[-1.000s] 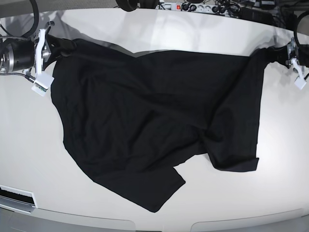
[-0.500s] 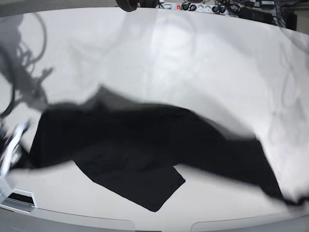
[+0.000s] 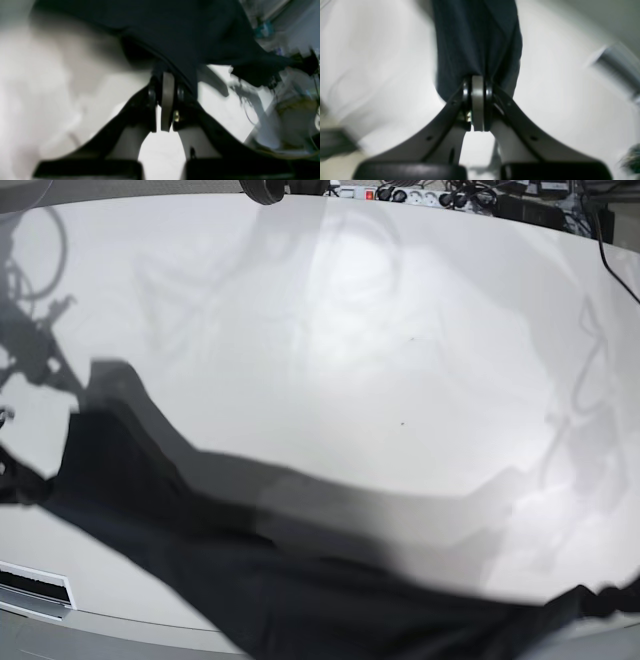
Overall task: Layout the t-shirt on the table in an organized manner, then fold the t-shirt properly
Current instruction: 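Lift the shirt with both grippers and shake it taut, then lay the shirt flat and release it with the left gripper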
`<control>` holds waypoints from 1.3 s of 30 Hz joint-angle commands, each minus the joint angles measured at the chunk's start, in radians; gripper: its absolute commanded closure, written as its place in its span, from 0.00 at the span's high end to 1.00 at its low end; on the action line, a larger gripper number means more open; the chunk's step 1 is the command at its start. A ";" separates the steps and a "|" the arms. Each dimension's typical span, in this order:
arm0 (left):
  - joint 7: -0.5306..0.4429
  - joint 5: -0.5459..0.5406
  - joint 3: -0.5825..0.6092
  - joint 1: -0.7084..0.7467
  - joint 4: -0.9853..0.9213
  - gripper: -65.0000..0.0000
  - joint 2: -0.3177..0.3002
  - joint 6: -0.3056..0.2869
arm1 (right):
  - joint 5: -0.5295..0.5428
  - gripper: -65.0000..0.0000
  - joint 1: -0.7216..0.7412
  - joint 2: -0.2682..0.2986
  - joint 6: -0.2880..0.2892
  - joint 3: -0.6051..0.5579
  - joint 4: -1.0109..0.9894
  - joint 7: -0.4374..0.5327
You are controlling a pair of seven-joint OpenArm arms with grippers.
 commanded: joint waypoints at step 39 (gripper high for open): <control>-0.007 -0.005 0.008 0.630 0.007 0.62 -0.131 0.012 | 0.004 0.00 -0.575 -0.068 0.048 -0.009 0.012 0.029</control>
